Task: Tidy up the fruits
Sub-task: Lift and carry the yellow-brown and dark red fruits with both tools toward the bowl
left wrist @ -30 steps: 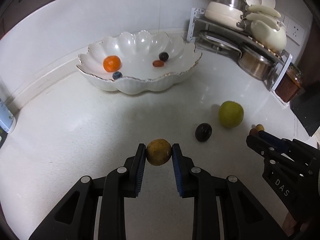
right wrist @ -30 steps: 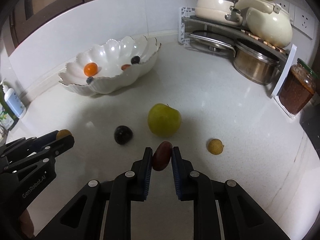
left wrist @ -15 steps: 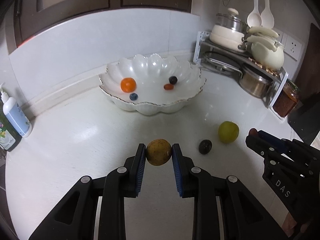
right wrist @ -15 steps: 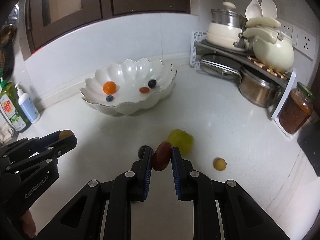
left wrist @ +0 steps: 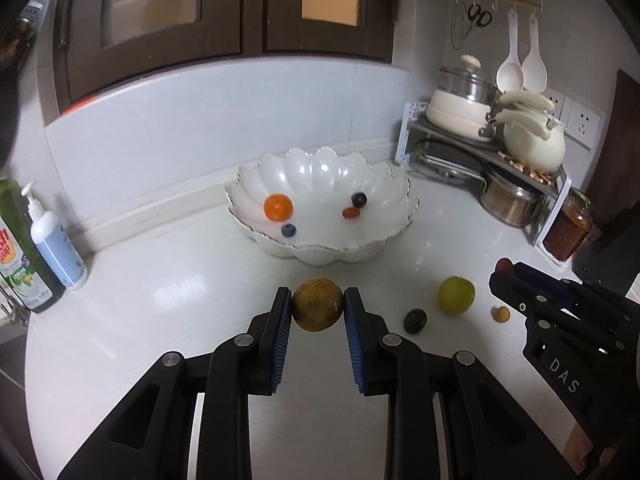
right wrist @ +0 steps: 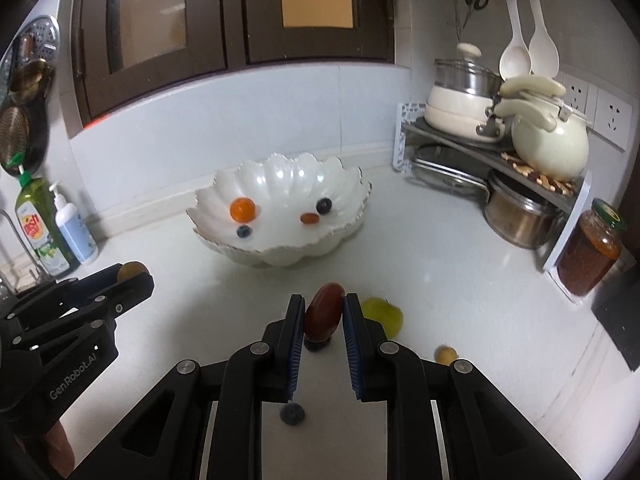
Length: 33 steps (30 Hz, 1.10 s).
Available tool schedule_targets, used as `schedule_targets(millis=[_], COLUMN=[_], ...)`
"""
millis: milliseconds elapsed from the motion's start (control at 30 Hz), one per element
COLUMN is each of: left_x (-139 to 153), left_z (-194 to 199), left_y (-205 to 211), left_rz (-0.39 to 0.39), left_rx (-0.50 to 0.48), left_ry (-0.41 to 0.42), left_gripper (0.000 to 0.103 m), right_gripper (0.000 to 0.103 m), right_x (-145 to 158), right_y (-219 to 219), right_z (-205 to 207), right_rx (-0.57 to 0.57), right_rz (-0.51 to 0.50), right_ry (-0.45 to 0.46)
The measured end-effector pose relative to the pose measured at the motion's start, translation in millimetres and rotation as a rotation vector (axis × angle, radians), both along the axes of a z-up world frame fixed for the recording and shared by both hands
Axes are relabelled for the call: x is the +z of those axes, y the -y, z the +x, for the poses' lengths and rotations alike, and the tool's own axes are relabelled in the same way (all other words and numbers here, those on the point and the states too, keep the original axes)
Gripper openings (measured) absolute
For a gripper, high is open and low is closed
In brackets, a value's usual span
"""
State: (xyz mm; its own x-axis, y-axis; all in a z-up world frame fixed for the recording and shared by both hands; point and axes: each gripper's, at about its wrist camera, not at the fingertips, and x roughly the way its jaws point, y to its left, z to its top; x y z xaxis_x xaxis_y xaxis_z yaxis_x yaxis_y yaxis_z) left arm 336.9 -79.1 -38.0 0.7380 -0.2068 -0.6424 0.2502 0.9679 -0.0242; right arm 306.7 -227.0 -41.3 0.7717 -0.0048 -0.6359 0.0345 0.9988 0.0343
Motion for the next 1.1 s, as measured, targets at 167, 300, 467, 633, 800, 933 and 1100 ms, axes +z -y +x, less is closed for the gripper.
schedule_targets(millis=[167,300,467,633,800,933,1100], left_x=[12,21,35,45,56,62,69], left_z=[-1,-2,0,6,12,16,24], left_y=[-6,-7,-7,-8,-4,-3,-1], left_rz=[0.001,-0.002,-0.017,-0.031,-0.027,-0.027,-0.029], left_rx=[0.013,0.018,0.023,0.025,0.026,0.026,0.029], left_ry=[0.037,0.069,0.114,0.147,0.182,0.199,0.22], left_gripper=[0.027,0.027,0.027,0.027,0.027,0.027,0.027], right_gripper=[0.021,0.021,0.021,0.021,0.021,0.021,0.021], right_x=[10,17,25,36,43,49,55], right_y=[-7,-8,-8,-7,-5,-4,-4], right_z=[1,2,6,12,19,24,31], right_rx=[0.01,0.017,0.016,0.012,0.01,0.006,0.008], right_rz=[0.0,0.01,0.016,0.016,0.03,0.03,0.032], right_ry=[0.036,0.061,0.089,0.13,0.15,0.171,0.193])
